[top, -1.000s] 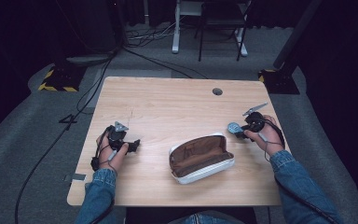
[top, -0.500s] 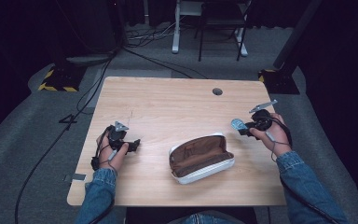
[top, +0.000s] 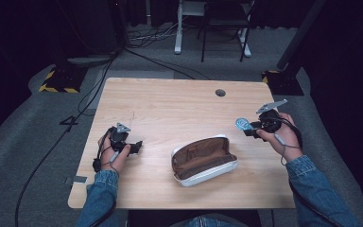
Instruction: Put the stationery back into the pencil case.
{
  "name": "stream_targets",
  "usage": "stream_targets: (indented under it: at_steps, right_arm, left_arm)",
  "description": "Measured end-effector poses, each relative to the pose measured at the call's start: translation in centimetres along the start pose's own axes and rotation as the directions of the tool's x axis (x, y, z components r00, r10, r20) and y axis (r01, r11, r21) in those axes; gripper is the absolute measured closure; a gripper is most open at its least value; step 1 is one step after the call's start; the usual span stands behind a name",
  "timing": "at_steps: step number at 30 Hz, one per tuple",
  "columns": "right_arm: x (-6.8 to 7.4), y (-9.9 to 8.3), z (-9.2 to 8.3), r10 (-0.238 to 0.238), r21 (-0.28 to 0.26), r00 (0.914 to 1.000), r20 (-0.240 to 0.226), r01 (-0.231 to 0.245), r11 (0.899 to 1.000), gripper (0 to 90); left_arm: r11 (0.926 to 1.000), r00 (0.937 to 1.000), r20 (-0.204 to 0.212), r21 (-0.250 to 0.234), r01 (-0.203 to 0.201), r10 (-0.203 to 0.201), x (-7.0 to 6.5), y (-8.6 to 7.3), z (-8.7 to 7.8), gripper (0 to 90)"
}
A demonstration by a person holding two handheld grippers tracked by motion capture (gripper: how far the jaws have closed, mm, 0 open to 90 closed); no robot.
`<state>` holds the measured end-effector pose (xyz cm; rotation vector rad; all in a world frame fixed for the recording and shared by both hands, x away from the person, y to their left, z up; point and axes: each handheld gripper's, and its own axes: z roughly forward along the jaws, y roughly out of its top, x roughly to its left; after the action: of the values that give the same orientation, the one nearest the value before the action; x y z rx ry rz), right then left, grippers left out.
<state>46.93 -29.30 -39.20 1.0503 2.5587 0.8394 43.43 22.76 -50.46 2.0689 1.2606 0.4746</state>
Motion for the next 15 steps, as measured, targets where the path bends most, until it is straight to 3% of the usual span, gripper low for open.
stream_targets:
  at_steps: [15]
  right_arm:
    - [3.4, 1.5, -2.6, -0.073, -0.016, 0.9964, -0.042, 0.073, 0.997, 50.2]
  left_arm:
    - [1.0, 1.0, 0.0, 0.0, 0.0, 0.0, 0.0, 0.0, 0.0, 15.9]
